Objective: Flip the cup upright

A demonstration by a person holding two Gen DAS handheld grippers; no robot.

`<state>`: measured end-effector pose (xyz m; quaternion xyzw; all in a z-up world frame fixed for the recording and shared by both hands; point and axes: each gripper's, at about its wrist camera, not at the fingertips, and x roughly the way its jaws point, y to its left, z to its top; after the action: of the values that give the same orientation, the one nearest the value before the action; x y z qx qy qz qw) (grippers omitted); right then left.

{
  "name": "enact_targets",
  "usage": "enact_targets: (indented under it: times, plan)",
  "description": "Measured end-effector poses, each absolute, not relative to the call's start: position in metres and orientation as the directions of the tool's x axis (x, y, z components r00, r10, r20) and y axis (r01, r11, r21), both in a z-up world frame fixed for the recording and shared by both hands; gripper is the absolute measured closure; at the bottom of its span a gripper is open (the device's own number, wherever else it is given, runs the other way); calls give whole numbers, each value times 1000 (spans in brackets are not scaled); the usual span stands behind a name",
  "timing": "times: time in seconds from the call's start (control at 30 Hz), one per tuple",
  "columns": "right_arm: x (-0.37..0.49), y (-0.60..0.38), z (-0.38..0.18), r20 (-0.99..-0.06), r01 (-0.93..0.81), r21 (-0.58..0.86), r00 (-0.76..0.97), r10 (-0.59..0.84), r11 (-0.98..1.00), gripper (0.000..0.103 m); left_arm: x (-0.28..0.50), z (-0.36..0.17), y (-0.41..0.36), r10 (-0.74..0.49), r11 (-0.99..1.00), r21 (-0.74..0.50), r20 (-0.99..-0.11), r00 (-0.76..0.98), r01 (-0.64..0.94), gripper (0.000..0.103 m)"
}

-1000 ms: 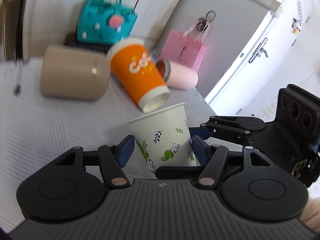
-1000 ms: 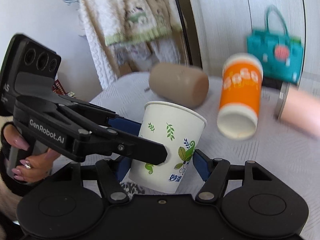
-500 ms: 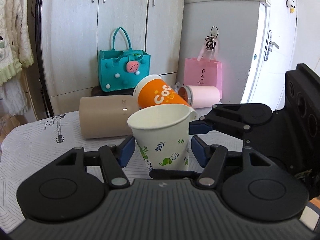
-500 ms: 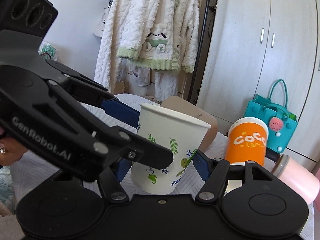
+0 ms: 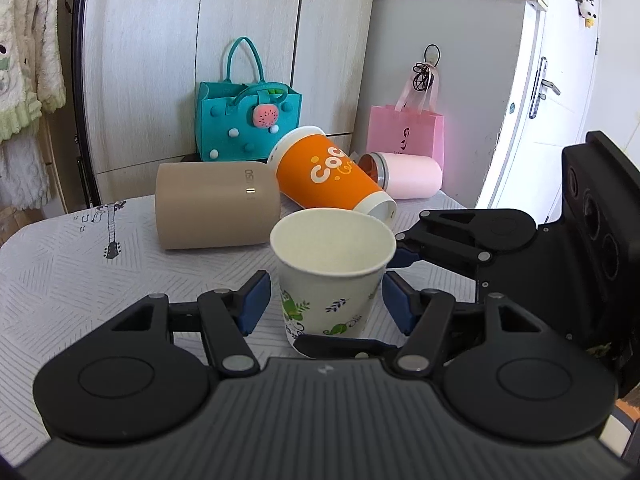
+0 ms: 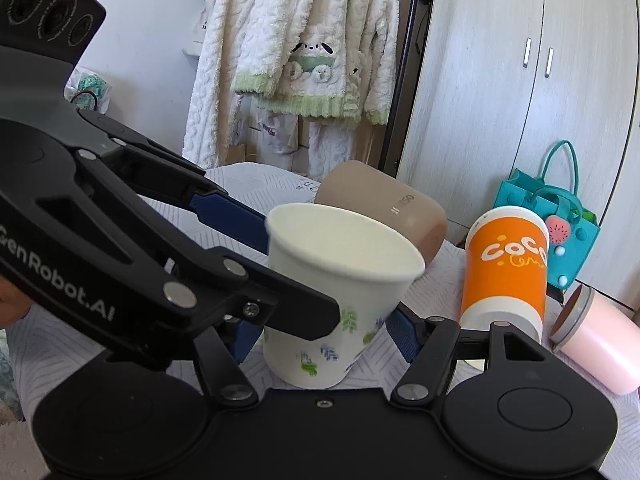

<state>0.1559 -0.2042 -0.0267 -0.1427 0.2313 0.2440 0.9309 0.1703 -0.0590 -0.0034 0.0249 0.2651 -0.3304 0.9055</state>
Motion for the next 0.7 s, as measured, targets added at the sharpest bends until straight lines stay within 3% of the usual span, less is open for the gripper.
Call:
enact_targets:
  times: [0.13,0.4,0.7]
  plan:
    - [153,-208,-25,-508,-508,-134,773,381,851,21,166,-4,-55,-588,780,-150,-505,631,607,38]
    - [134,-218,-14,-514,-470,-96,778,361,877,19,142,10,-42,-573,791,-146,-518,635,594,28]
    - [86,-226,7,-445,-381,-46,835,322,923,19,84,47,-22,-501,849,-88,-448,741,521,18]
